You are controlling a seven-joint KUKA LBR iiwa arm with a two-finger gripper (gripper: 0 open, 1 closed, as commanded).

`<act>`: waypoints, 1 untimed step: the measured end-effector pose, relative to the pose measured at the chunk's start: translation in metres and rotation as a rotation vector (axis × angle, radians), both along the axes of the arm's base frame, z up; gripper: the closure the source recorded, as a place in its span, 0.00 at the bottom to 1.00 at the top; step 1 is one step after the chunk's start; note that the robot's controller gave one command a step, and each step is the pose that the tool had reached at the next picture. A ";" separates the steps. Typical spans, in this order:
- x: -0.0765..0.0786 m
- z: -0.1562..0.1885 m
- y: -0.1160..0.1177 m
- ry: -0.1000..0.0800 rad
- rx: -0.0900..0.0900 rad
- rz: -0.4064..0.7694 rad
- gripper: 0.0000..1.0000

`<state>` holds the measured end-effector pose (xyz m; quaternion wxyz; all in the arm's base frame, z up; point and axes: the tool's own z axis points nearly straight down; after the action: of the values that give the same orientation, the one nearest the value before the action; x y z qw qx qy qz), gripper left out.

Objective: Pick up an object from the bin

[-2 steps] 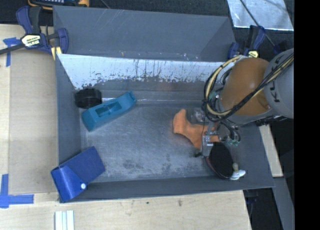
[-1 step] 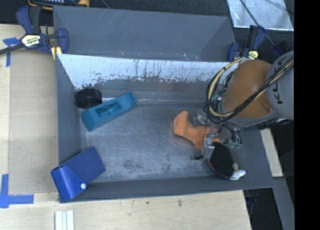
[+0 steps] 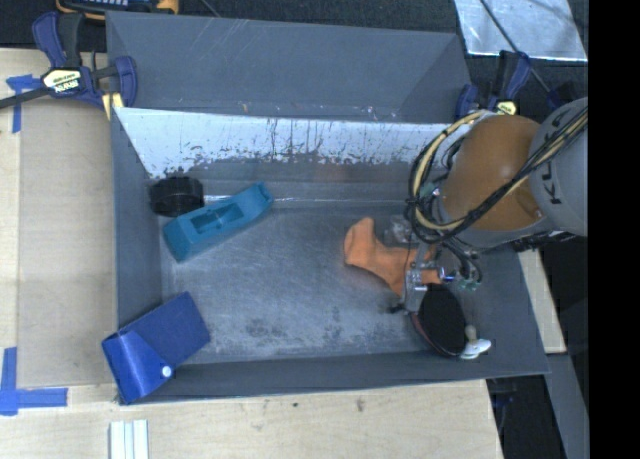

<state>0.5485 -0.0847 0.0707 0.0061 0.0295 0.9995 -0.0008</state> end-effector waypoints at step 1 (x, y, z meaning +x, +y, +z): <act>-0.003 0.000 -0.002 0.004 0.001 -0.009 0.00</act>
Offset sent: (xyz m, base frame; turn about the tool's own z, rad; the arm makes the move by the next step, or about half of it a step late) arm -0.0102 0.0109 -0.0007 0.0791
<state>0.5456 -0.0862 0.0711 0.0041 0.0343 0.9994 -0.0004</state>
